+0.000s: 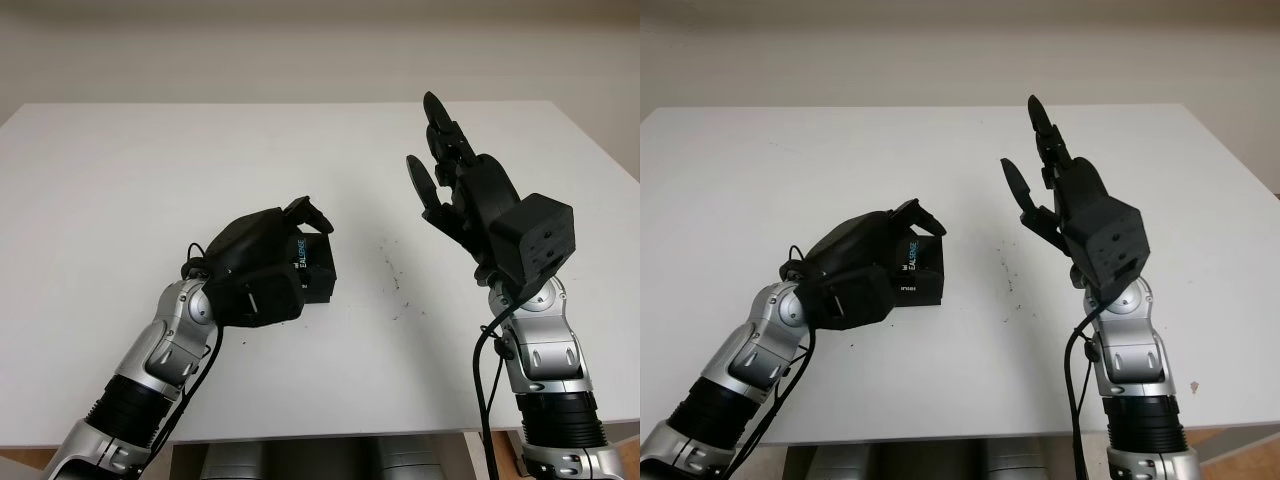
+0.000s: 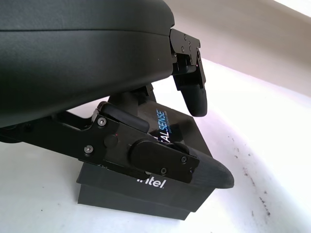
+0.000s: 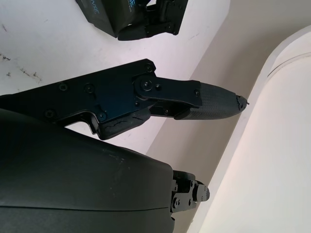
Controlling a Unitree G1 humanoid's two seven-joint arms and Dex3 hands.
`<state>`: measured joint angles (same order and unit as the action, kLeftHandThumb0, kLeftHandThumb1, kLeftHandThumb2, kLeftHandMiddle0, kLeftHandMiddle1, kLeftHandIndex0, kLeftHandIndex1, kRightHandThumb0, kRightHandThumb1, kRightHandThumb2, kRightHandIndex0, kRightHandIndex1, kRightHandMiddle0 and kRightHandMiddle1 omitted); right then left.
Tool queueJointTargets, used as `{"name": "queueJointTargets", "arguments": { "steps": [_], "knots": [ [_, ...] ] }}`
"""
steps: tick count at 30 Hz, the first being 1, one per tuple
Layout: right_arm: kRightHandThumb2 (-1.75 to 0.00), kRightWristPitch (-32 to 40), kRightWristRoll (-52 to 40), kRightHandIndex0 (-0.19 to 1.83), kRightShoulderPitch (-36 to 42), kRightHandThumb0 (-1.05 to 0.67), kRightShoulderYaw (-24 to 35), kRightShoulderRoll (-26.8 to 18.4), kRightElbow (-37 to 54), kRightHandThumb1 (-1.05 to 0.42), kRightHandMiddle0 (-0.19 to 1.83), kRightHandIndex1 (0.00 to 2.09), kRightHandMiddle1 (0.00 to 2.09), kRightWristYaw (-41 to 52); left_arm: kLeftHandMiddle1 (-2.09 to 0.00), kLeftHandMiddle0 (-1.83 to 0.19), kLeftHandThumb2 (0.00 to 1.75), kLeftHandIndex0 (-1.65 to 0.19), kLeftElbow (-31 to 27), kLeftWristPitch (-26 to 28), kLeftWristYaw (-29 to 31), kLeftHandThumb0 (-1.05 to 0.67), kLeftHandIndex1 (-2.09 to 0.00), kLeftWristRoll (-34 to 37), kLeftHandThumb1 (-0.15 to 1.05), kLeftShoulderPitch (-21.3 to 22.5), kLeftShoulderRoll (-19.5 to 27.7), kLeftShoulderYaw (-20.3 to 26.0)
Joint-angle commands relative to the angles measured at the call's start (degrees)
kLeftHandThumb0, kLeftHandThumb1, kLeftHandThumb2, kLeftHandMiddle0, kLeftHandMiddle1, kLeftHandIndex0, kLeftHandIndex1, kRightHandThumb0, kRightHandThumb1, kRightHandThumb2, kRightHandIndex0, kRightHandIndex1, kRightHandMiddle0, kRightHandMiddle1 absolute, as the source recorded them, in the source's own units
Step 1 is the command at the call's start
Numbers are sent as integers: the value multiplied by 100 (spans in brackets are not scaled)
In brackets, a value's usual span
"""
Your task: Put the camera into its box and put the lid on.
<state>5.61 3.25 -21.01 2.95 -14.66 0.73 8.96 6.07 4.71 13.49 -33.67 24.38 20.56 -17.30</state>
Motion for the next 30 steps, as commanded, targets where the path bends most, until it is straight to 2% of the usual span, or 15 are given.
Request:
{"name": "queueJointTargets", "arguments": {
  "steps": [1,3,4,5,7,10,15,18,21,25,28,30],
  "knots": [
    [-53,-2,-13,-5,-28,-76,33,-62,68,-105,-2,5,6,10,-104,-5,13,2,-93,132,33,-32,-109,-199,105,128,97,-52],
    [-53,8,-25,-5,-29,-76,41,-62,71,-105,-2,5,6,21,-47,-17,14,-2,-191,227,96,-35,-78,-476,105,130,197,-153],
    [-53,11,-22,-5,-27,-75,41,-67,77,-105,-2,5,6,26,-22,-12,16,-5,-237,263,103,-39,-51,-651,105,125,252,-210],
    [-53,19,-26,-5,-23,-75,43,-76,86,-105,-2,5,6,41,-13,-8,17,-7,-274,299,79,-41,-36,-841,105,112,299,-271],
    [-53,58,-19,-6,-11,-77,46,-94,113,-105,-3,5,5,56,-3,6,21,-4,-340,387,2,-46,-16,-1293,105,68,381,-409],
    [-53,61,-18,-6,6,-77,51,-95,134,-105,-3,5,5,52,0,17,25,7,-406,588,-149,-51,-5,-2122,105,-40,484,-649],
    [-53,125,-67,-6,-5,-77,79,-71,155,-105,-4,5,5,64,0,19,27,17,-422,819,-468,-53,-1,-2733,105,-255,479,-728],
    [-52,165,-66,-7,-24,-77,72,-68,169,-105,-4,5,5,64,0,19,30,19,-532,872,-473,-54,0,-2716,105,-385,484,-614],
    [-53,142,-74,-7,-21,-76,70,-78,153,-105,-4,5,5,87,0,19,31,19,-645,792,-412,-54,0,-2301,105,-490,456,-360],
    [-53,116,-94,-8,-48,-76,66,-85,102,-105,-5,4,5,127,0,19,36,19,-762,321,-600,-59,0,-1017,105,-693,291,277],
    [-53,61,-84,-8,-94,-78,61,-96,-8,-105,-6,5,5,148,0,19,33,19,-1032,102,-483,-61,0,833,105,-881,-252,1195],
    [-54,15,-160,-10,-140,-77,82,-71,-113,-105,-8,4,4,196,0,19,36,19,-1117,27,-380,-63,0,1796,105,-876,-478,1631]
  ]
}}
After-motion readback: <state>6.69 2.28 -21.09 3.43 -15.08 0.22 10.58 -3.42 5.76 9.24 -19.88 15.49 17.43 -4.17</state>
